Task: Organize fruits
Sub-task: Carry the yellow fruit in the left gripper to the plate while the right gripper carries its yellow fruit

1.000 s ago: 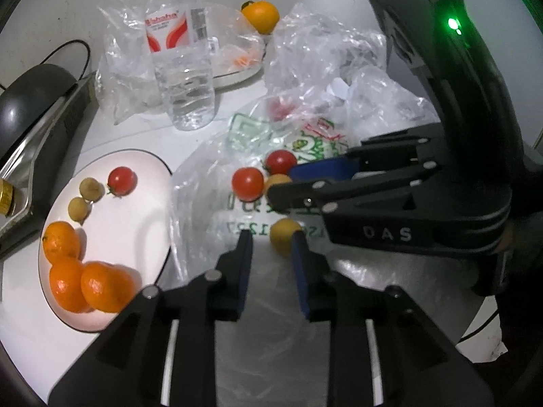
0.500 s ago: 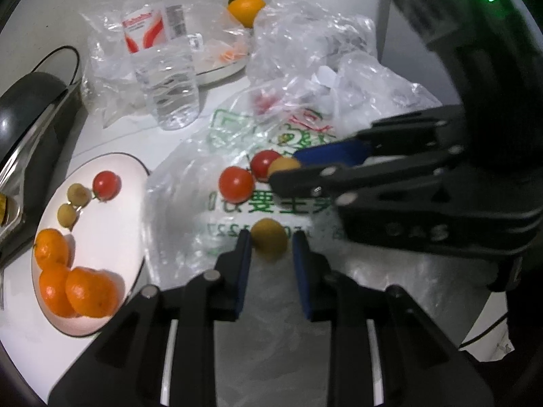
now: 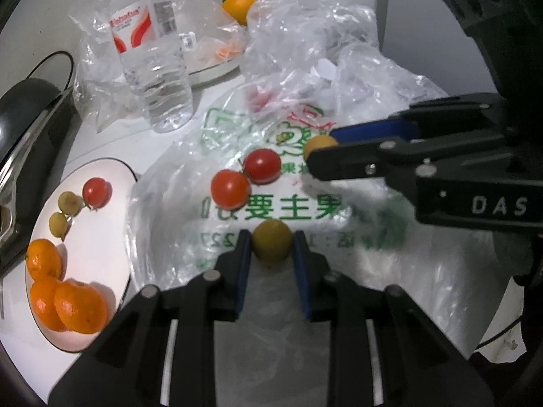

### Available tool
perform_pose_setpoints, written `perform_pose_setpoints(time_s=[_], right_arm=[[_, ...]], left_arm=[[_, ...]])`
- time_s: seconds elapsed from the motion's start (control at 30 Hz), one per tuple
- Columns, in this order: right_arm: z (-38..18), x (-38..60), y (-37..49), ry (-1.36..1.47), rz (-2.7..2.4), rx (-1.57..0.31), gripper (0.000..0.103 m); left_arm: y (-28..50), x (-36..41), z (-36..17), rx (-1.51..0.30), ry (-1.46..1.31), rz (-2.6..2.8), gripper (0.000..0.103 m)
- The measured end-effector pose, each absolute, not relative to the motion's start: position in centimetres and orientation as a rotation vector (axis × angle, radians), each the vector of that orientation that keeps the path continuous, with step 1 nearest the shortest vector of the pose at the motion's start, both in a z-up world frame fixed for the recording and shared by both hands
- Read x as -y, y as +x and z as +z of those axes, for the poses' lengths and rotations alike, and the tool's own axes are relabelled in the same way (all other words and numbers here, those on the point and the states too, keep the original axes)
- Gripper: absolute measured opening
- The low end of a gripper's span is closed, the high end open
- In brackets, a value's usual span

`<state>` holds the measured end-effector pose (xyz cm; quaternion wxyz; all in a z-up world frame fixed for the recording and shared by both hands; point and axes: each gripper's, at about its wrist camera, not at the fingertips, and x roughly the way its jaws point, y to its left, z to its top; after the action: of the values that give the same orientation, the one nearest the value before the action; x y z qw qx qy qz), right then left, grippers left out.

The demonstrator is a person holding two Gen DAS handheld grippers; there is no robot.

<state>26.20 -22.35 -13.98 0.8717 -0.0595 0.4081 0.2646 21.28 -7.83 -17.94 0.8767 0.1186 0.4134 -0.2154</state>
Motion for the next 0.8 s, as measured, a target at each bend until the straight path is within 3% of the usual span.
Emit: perform_pose_setpoints(time_s=[0.8], right_arm=[[-11.0,16.0,24.5,-0.202,0.633,-0.791,0.028]], left_arm=[[18.8,1.1,-12.8,-0.733,0.182,-0.366,0.025]])
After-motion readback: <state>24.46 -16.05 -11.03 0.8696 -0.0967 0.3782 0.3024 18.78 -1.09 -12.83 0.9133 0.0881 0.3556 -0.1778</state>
